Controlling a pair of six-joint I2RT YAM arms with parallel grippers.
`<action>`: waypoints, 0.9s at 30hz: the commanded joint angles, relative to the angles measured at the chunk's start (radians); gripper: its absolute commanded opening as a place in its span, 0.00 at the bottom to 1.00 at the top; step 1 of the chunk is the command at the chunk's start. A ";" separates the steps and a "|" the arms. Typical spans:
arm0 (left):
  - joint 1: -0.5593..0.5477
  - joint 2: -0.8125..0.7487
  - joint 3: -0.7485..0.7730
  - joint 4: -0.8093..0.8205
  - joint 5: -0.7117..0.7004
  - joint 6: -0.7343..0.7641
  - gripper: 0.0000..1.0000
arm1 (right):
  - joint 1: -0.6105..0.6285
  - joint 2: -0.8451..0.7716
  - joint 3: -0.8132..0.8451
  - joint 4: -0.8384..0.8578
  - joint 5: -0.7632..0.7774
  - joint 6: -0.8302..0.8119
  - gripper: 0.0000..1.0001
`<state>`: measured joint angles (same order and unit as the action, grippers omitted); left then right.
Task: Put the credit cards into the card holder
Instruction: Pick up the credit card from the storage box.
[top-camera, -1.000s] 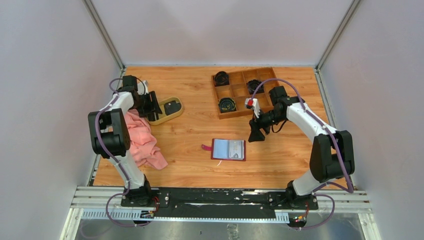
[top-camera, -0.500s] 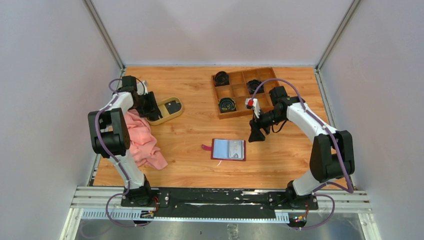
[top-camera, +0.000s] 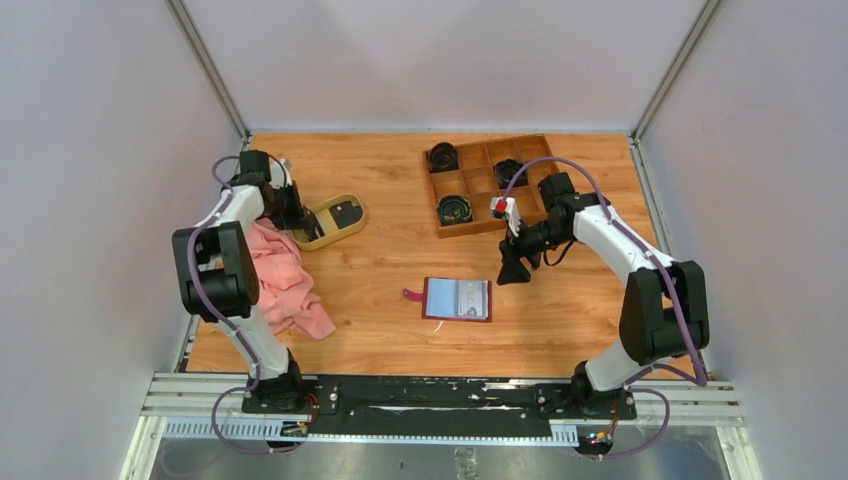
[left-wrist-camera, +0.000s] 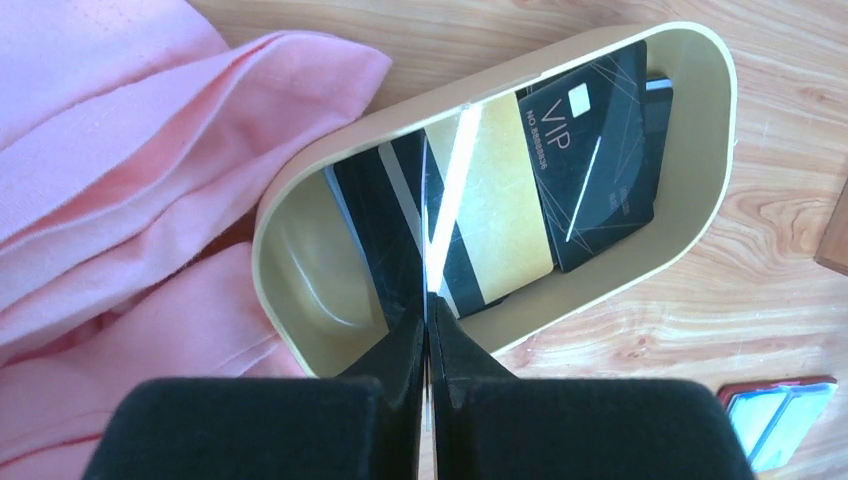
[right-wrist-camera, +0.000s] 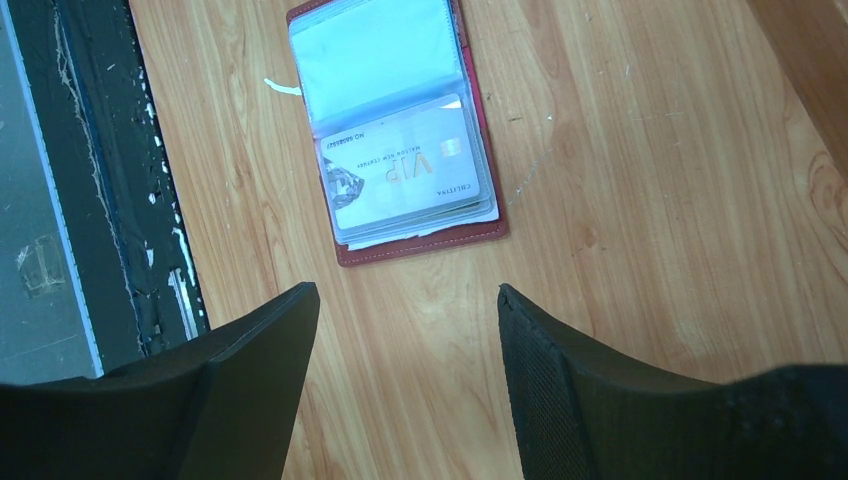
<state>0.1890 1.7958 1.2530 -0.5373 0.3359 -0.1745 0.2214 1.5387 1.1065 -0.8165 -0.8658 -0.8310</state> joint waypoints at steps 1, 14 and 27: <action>0.009 -0.063 -0.031 0.007 0.011 0.009 0.00 | -0.017 -0.009 0.026 -0.035 -0.027 -0.016 0.69; 0.003 -0.450 -0.372 0.472 0.424 -0.183 0.00 | -0.017 -0.054 0.024 -0.038 -0.123 -0.016 0.67; -0.524 -0.871 -0.624 0.743 0.318 -0.290 0.00 | -0.005 -0.134 -0.007 -0.025 -0.376 0.041 0.68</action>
<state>-0.1963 1.0077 0.7078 0.0525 0.7376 -0.3946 0.2199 1.4311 1.1061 -0.8307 -1.1076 -0.8150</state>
